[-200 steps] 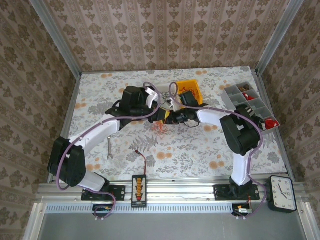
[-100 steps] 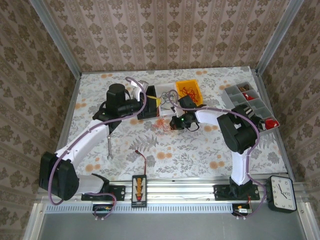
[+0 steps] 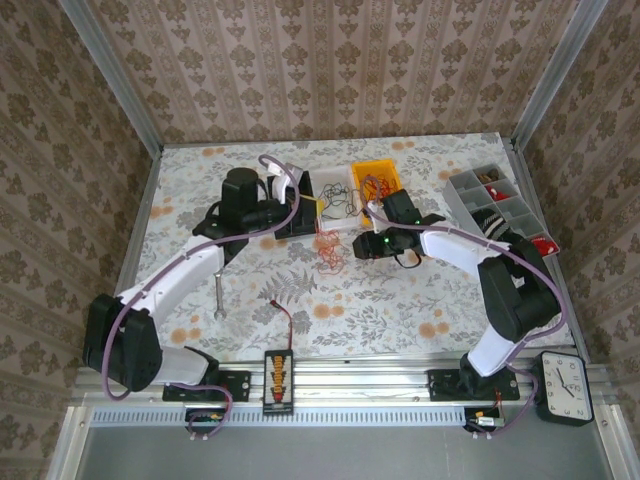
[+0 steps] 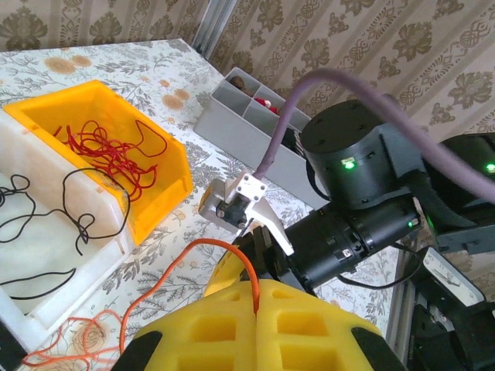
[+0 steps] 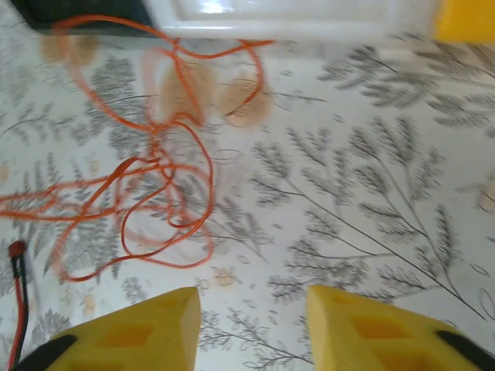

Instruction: Untangle the cables

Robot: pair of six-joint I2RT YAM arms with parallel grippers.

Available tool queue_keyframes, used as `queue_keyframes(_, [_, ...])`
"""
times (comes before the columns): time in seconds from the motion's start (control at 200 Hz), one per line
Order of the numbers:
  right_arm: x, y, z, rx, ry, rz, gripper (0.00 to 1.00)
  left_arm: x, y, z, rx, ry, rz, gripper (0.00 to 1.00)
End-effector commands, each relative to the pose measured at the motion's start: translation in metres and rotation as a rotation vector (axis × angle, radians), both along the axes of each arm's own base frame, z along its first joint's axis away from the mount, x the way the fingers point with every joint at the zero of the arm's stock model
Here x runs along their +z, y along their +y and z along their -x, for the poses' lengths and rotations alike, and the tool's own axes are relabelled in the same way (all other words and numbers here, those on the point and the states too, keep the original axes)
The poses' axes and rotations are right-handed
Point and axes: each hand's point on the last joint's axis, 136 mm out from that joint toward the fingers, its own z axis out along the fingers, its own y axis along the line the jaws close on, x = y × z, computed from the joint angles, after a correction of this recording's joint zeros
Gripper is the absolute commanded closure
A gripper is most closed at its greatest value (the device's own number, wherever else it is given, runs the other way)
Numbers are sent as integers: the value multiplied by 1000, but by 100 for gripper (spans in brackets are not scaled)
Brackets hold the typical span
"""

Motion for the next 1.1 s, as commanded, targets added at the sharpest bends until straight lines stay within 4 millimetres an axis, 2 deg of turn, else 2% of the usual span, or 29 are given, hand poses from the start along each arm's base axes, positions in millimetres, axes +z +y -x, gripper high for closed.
queue_keyframes(0.0, [11, 19, 1, 81, -24, -36, 53, 4, -6, 2, -23, -27, 3, 100])
queue_keyframes(0.11, [8, 35, -4, 104, -3, -59, 49, 3, -8, 4, -29, -28, 1, 100])
queue_keyframes(0.24, [0, 50, -13, 124, -3, -64, 49, 3, -10, 6, -32, -26, 2, 100])
queue_keyframes(0.365, [-17, 58, -23, 122, 27, -55, 49, 4, -11, 7, -39, -24, 6, 100])
queue_keyframes(0.53, [-50, 60, -32, 109, 67, -8, 50, 8, -12, 10, -43, -32, 20, 100])
queue_keyframes(0.58, [-58, 60, -33, 101, 68, 19, 54, 9, -11, 9, -39, -34, 28, 100])
queue_keyframes(0.655, [-67, 54, -36, 73, 64, 64, 76, 11, -9, 7, -22, -37, 36, 100])
queue_keyframes(0.725, [-67, 41, -38, 31, 40, 114, 90, 12, -4, 4, 16, -49, 34, 100])
queue_keyframes(0.825, [-60, 11, -39, -62, -12, 189, 97, 10, 27, -23, 254, -102, -21, 100])
queue_keyframes(0.89, [-57, -19, -37, -163, -22, 231, 100, 9, 59, -39, 443, -135, -69, 100])
queue_keyframes(1.0, [-55, -79, -22, -381, -1, 283, 100, 13, 113, -53, 713, -192, -151, 100])
queue_keyframes(1.095, [-55, -131, -3, -580, 34, 311, 100, 14, 143, -57, 835, -199, -196, 100])
